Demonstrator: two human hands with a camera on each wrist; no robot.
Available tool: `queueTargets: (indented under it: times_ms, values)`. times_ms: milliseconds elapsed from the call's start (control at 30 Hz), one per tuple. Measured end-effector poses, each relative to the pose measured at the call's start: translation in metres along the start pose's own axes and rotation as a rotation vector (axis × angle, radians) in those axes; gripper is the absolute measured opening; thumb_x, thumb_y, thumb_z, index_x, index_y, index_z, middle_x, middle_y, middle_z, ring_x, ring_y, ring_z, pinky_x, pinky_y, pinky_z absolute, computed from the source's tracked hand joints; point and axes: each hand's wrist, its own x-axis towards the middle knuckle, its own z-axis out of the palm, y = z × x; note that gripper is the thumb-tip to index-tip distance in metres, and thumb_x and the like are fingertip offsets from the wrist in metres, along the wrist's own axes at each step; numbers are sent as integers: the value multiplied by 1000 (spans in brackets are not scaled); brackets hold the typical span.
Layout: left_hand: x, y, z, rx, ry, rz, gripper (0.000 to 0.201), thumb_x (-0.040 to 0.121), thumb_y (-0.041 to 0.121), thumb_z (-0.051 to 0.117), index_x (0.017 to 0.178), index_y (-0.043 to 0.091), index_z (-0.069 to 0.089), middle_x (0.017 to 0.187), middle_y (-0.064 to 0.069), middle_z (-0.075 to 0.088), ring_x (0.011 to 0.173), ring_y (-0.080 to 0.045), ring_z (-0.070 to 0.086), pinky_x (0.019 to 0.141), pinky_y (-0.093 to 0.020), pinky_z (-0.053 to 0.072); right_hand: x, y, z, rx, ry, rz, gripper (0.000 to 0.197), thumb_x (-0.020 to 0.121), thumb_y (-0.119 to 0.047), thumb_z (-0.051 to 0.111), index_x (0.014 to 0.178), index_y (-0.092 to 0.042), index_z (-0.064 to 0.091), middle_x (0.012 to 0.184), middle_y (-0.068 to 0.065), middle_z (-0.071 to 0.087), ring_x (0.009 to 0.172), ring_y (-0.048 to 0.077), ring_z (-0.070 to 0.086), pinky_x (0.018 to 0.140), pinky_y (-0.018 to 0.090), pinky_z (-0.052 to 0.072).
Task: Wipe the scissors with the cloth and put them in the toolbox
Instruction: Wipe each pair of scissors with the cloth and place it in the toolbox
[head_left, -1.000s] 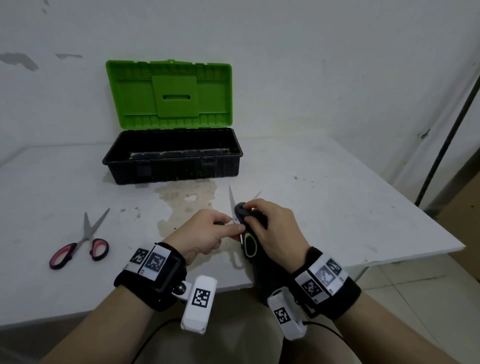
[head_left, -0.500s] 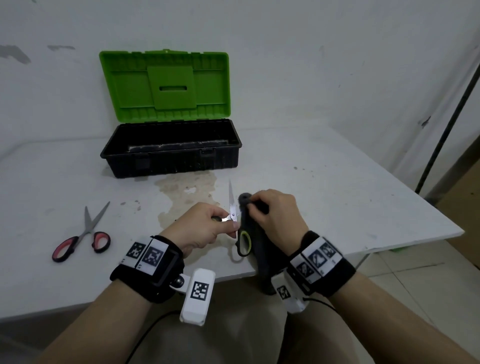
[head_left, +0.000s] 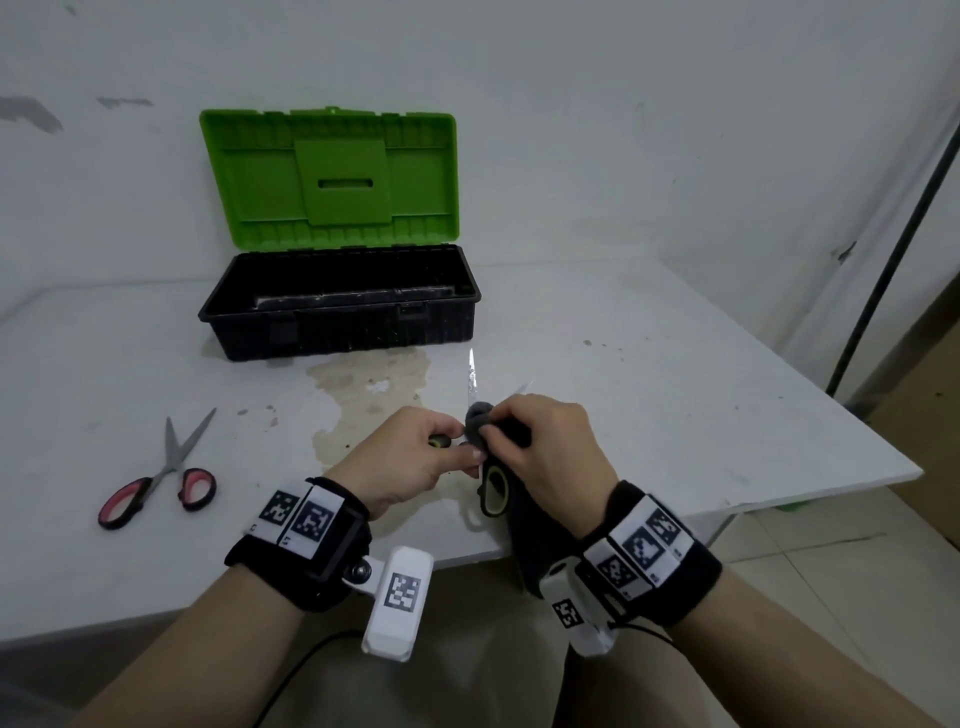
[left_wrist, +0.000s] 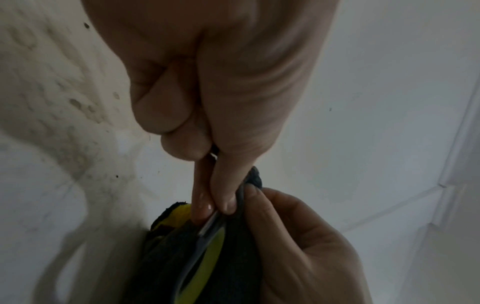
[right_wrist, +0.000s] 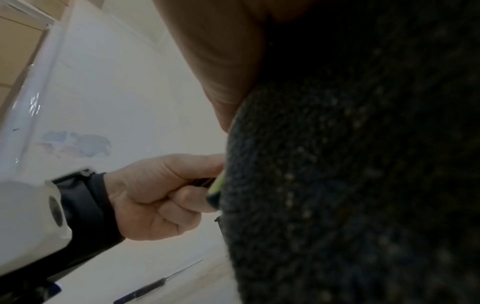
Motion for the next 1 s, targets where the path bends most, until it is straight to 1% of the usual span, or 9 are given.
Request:
queueTargets:
  times_ms: [67,167,267,333,433,567,800,867,1000]
  values:
    - [0,1,0,-8,15,21,13,88,24,76,76,18,75,69,-18,61,46,-7,36,46,-17,32,3,1,-2,-4,20,40,12,86,-25,68,92,-16,72,86,-4,71,77,8,62,71,11,44]
    - [0,-1,0,7,20,25,12,88,24,76,78,17,77,78,-24,67,46,-7,37,47,-18,33,14,9,-10,-17,79,153,13,88,-25,66,92,-16,72,86,-4,71,78,11,63,73,19,47]
    - [0,-7,1,0,49,-25,12,90,22,74,80,16,76,70,-7,68,44,-3,37,46,-17,32,23,23,-23,-19,113,264,12,89,-27,64,91,-18,72,84,-5,71,79,10,63,65,7,38]
    - [0,-9,1,-23,77,-51,12,90,23,73,82,16,76,68,0,68,44,-4,37,46,-17,32,20,21,-29,-17,121,229,11,89,-26,65,91,-18,72,83,-7,70,75,6,59,64,1,37]
    - [3,-8,1,-50,79,-55,13,91,23,73,83,13,75,65,-2,63,43,-5,35,44,-18,30,4,2,-21,-3,36,84,11,87,-25,67,94,-19,74,86,-8,70,76,4,58,69,3,38]
    - [2,-3,5,-52,46,-24,9,90,18,73,86,11,74,72,-14,55,44,-9,32,43,-18,28,-2,-3,-3,2,-19,16,10,85,-22,69,92,-17,74,87,-3,72,79,10,63,73,15,43]
    - [-4,-1,-1,-15,11,-3,13,90,22,74,80,14,75,88,-26,71,44,-7,35,43,-16,31,16,16,-16,14,92,196,10,87,-24,67,90,-17,74,84,-5,72,74,6,60,66,-2,36]
    - [-6,-2,0,-18,13,-27,13,90,20,73,82,11,76,80,-22,70,42,-3,35,42,-14,30,23,26,-25,6,131,264,11,87,-25,66,90,-17,73,85,-5,72,77,7,61,66,-4,34]
    - [-6,1,0,-65,33,-70,12,93,17,69,85,9,73,53,9,63,37,-1,33,40,-12,29,16,20,-35,10,155,212,9,87,-26,67,89,-20,73,81,-11,69,76,4,61,67,-2,37]
